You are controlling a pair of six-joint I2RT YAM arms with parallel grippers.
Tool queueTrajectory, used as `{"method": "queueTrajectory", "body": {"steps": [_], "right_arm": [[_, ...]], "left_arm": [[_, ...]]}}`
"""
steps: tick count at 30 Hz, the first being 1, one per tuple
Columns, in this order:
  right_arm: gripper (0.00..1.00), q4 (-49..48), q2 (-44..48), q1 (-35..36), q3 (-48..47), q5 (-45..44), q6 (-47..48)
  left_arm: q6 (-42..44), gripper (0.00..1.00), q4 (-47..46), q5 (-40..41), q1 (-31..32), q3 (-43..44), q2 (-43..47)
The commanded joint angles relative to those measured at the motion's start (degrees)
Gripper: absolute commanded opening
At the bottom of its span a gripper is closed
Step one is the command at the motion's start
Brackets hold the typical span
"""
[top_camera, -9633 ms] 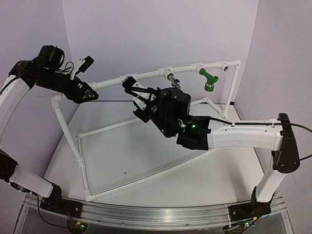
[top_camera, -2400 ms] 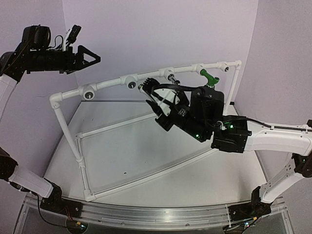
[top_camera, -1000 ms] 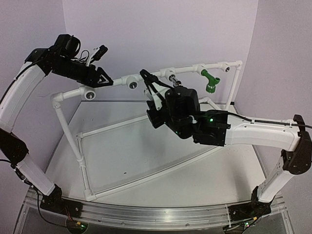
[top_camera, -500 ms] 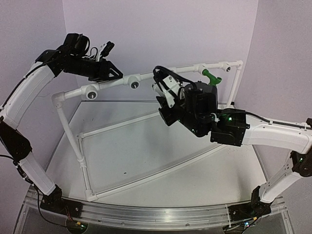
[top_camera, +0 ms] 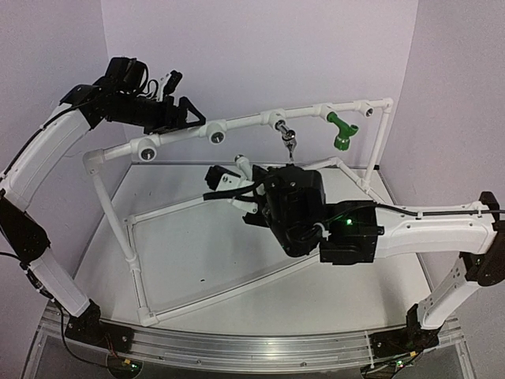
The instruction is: Install the water faucets
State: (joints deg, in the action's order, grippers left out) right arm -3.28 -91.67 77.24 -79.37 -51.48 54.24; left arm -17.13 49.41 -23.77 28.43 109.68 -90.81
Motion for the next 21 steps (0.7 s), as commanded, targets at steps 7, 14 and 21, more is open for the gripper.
{"method": "queueTrajectory", "body": {"steps": [7, 14, 21], "right_arm": [[0.0, -33.16, -5.63, 1.06, 0.19, -10.65, 32.93], [0.0, -34.42, -9.83, 1.05, -4.22, -8.59, 34.31], [0.0, -31.05, -11.23, 0.95, -6.76, -5.3, 33.02]], "left_arm": [[-2.49, 1.0, -8.91, 7.61, 0.14, -6.08, 9.26], [-1.59, 1.0, -7.98, 7.63, 0.14, -5.28, 8.85], [-1.15, 1.0, -8.69, 6.83, 0.14, -6.16, 9.58]]}}
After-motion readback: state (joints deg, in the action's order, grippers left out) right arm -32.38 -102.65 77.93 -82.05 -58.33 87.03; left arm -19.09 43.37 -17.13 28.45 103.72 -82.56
